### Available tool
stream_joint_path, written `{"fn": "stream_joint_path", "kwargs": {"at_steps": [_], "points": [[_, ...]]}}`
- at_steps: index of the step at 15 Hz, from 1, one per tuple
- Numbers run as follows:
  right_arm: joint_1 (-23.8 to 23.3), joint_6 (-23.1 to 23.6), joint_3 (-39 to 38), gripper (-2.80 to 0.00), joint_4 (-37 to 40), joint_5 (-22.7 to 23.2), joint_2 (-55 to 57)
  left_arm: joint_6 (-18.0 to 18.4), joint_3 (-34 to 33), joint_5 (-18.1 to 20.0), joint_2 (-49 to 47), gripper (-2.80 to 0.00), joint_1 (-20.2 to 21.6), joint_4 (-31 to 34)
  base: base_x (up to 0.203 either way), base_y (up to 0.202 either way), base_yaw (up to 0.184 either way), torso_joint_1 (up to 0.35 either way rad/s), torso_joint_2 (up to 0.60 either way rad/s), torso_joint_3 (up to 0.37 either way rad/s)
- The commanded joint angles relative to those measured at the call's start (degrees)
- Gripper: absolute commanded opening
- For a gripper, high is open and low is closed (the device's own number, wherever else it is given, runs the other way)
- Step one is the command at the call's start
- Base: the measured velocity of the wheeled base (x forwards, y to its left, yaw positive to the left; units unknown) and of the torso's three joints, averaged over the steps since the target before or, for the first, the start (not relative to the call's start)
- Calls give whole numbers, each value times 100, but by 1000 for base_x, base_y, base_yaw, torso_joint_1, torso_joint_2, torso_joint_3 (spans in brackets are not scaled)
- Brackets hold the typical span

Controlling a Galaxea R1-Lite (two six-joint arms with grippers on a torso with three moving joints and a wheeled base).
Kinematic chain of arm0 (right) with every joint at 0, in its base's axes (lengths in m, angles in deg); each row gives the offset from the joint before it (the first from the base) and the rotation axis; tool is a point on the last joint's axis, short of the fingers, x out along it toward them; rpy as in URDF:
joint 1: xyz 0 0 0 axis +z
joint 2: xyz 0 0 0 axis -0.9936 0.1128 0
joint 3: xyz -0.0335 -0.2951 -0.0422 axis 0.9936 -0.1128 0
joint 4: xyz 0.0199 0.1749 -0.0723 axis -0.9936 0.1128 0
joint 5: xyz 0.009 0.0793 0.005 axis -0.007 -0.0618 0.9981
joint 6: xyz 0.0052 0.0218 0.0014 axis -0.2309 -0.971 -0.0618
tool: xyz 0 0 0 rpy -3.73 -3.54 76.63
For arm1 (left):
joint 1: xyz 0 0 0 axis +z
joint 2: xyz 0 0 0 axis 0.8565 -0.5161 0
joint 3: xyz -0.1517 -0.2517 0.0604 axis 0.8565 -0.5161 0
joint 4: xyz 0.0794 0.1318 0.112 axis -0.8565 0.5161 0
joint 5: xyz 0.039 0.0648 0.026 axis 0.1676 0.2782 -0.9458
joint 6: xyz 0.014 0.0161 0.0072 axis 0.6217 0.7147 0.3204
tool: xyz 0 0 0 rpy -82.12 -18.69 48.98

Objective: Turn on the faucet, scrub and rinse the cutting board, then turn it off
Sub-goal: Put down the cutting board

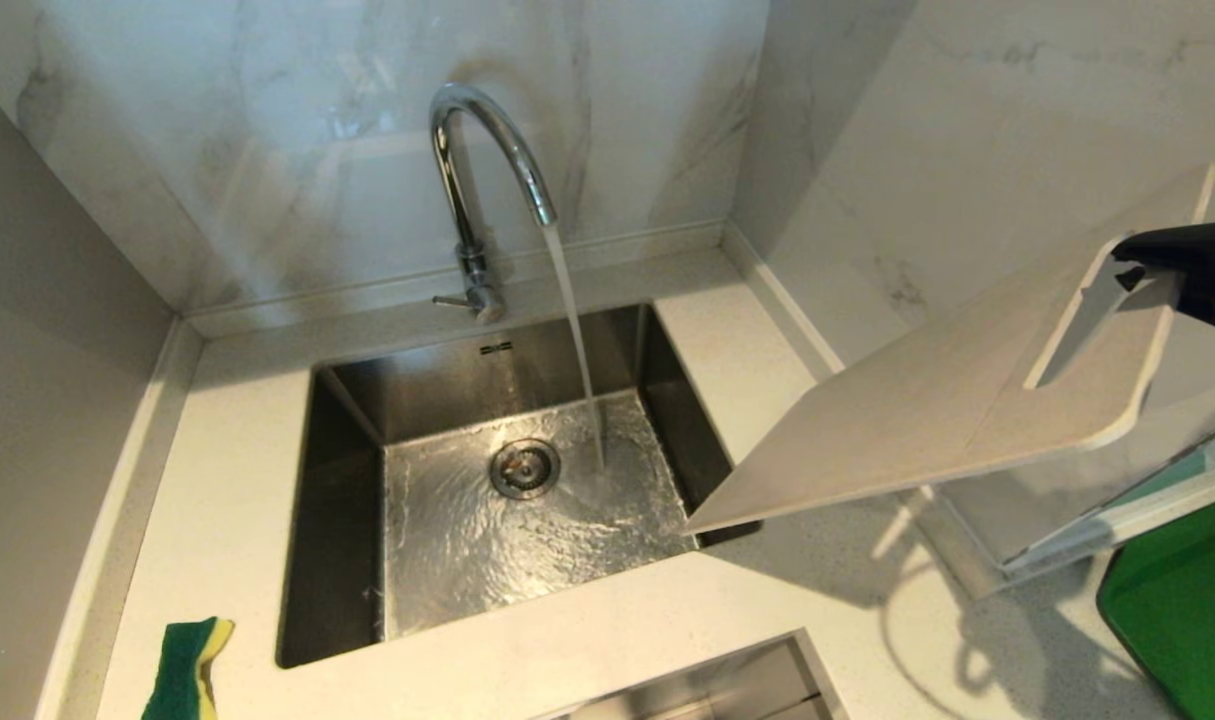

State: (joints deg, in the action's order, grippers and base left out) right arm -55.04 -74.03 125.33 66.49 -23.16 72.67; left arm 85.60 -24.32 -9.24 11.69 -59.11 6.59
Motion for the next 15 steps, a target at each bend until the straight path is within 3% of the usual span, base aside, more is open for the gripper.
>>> {"fn": "stream_joint_path", "kwargs": {"at_steps": [1, 15], "points": [[8, -55, 39, -280, -55, -62, 150, 0, -9, -1, -7, -280, 1, 2, 0, 0, 0, 0, 0, 0], [8, -269, 614, -280, -55, -818, 889, 0, -9, -1, -7, -280, 1, 2, 0, 0, 0, 0, 0, 0]]}}
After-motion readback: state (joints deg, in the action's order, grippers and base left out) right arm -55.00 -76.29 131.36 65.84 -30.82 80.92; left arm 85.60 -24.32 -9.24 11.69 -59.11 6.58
